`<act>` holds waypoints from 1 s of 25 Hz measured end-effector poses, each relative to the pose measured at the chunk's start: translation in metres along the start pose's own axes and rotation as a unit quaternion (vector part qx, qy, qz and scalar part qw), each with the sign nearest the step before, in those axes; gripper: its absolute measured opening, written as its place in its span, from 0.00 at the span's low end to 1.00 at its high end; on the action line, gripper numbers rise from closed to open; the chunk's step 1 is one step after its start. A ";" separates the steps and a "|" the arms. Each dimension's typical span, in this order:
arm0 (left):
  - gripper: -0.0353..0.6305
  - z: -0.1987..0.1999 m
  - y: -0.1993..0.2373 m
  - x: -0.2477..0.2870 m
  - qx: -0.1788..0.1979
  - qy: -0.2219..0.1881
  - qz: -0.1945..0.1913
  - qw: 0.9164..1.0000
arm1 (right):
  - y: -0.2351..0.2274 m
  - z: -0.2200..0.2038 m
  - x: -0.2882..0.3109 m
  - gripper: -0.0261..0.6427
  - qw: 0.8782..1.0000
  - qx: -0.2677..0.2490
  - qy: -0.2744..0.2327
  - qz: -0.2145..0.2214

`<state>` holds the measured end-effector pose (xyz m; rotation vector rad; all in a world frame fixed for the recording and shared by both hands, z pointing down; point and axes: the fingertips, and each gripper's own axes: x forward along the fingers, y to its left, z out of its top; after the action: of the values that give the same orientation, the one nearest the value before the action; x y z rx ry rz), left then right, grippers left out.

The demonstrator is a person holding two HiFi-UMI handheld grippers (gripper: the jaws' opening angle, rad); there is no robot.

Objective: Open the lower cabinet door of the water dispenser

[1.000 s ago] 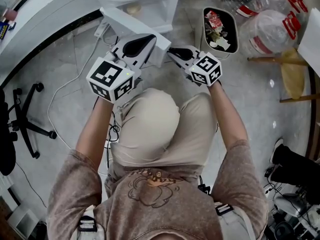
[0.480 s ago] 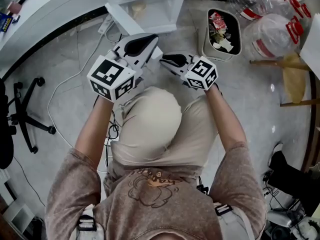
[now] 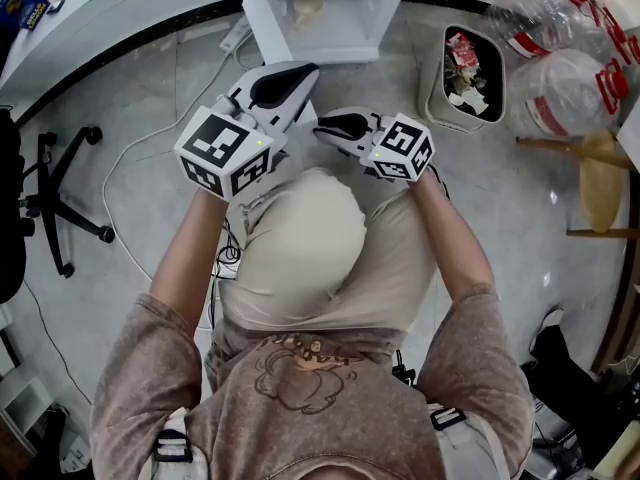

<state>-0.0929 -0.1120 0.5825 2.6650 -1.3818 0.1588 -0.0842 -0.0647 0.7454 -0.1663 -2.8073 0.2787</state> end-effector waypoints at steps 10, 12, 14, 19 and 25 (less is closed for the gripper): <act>0.08 -0.001 0.019 -0.023 -0.010 0.007 0.046 0.999 | 0.014 0.006 0.029 0.15 0.998 0.011 -0.005 0.062; 0.08 0.000 0.019 -0.025 -0.010 0.009 0.050 0.999 | 0.016 0.007 0.032 0.15 0.997 0.017 -0.001 0.072; 0.08 0.001 0.019 -0.027 -0.012 0.010 0.052 0.999 | 0.018 0.006 0.034 0.15 0.997 0.013 0.010 0.080; 0.08 0.011 0.021 -0.024 -0.007 0.007 0.052 0.999 | 0.019 0.008 0.027 0.10 0.994 -0.015 0.039 0.097; 0.08 0.025 0.024 -0.003 -0.008 0.005 0.024 1.000 | -0.003 0.037 0.000 0.05 0.998 0.018 -0.003 0.062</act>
<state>-0.1137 -0.1274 0.5589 2.6166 -1.4373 0.1662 -0.0963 -0.0743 0.7114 -0.3328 -2.8012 0.3575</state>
